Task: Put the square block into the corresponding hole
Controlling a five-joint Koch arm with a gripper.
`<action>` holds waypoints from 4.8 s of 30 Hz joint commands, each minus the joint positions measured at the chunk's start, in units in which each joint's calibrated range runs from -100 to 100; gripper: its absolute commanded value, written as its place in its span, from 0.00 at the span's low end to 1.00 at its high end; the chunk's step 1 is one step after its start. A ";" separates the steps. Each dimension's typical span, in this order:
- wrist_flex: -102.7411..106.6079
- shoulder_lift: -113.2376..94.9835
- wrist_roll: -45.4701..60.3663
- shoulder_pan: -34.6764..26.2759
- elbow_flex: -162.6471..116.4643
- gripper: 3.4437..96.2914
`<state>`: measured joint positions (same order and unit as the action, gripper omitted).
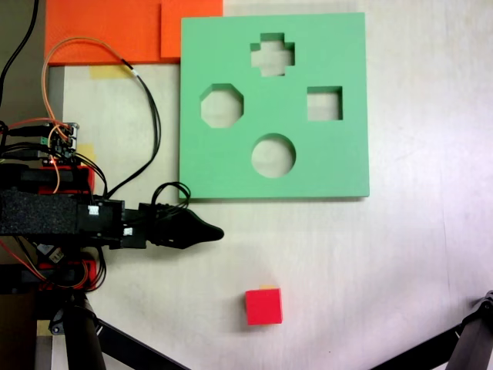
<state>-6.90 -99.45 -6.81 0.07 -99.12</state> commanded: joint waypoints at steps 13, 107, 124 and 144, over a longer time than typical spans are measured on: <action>6.08 -0.55 7.23 -1.66 -0.88 0.49; 102.86 105.88 -24.81 13.77 127.53 0.34; 106.90 96.24 -26.72 13.87 126.54 0.22; 106.90 90.65 -53.28 -7.03 140.29 0.22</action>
<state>97.85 -11.76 -58.63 -5.05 35.52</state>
